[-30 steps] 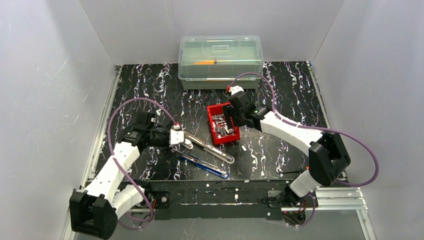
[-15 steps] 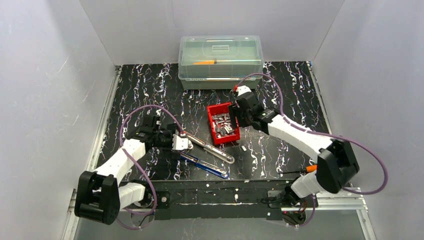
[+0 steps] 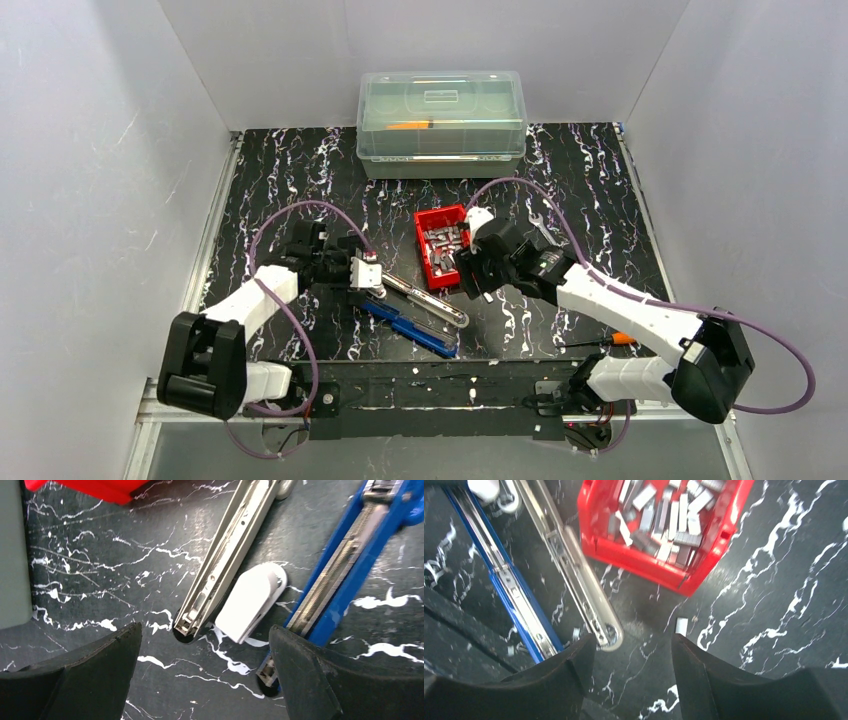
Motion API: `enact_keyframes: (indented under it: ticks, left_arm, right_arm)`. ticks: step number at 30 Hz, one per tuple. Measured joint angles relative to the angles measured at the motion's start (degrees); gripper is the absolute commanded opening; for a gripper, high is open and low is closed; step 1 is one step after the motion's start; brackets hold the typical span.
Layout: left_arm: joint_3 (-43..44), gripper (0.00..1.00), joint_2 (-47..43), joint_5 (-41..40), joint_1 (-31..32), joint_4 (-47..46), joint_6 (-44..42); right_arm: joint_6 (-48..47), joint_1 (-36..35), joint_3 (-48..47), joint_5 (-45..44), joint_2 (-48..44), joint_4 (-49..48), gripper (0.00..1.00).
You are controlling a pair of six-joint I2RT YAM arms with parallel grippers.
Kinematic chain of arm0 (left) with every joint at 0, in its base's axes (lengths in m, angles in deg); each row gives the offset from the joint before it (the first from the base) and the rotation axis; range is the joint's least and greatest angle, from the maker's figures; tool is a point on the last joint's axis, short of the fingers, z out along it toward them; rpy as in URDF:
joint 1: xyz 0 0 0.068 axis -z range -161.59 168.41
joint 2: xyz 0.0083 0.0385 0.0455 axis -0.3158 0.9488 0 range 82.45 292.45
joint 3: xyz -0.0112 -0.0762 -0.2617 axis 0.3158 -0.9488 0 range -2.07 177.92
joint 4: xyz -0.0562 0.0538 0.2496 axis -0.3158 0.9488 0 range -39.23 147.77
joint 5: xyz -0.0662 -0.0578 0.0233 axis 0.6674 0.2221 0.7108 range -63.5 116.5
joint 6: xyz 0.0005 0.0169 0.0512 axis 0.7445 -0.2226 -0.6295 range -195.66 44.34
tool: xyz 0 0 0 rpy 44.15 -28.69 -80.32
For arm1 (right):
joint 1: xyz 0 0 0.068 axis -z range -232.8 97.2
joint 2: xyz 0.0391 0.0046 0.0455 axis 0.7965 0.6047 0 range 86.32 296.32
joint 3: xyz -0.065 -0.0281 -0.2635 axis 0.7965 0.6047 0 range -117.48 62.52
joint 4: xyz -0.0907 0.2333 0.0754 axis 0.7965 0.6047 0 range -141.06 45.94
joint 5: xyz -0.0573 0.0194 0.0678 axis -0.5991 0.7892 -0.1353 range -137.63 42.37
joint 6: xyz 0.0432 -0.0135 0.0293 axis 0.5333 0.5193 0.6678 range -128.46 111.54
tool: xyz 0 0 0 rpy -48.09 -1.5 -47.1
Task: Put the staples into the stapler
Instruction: Adjust the stapler at the center of the board.
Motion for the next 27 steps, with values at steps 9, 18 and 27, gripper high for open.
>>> enact_keyframes:
  ticks: [9,18,27]
  left_arm:
    - [3.4,0.98,-4.2,0.6,-0.1,6.3,0.4]
    - [2.4,0.98,-14.7,6.9,-0.1,17.2,-0.8]
    - [-13.2,0.98,-17.9,3.1,0.1,11.2,-6.5]
  right_arm:
    - [0.1,-1.8,2.3,-0.9,-2.6,2.9,0.62]
    - [0.0,-5.7,4.9,0.9,-3.8,2.2,0.59]
    - [1.4,-15.8,8.9,4.5,-4.2,0.5,0.5]
